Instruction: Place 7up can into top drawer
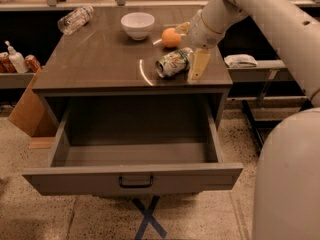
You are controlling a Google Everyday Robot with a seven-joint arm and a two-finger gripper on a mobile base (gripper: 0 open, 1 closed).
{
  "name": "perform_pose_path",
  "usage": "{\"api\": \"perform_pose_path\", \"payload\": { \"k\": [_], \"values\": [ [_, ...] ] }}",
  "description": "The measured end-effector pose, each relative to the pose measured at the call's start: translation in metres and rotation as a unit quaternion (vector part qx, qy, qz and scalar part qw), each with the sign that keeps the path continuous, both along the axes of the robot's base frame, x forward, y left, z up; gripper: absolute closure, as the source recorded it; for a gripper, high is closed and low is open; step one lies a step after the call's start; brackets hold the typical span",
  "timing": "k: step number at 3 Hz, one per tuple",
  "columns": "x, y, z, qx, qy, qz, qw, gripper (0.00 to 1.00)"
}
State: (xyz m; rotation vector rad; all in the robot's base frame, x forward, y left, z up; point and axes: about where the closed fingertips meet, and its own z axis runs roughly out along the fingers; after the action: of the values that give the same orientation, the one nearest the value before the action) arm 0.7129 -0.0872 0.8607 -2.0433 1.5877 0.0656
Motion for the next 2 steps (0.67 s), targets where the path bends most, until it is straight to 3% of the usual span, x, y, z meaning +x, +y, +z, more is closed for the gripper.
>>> {"api": "perform_pose_path", "payload": {
  "k": [1,2],
  "values": [
    [0.0031,0.0024,-0.0054,-0.004,0.006,-0.001,1.0000,0.18],
    [0.0043,0.0063,-0.0104,0.000,0.014,0.000,0.9999,0.42]
  ]
}}
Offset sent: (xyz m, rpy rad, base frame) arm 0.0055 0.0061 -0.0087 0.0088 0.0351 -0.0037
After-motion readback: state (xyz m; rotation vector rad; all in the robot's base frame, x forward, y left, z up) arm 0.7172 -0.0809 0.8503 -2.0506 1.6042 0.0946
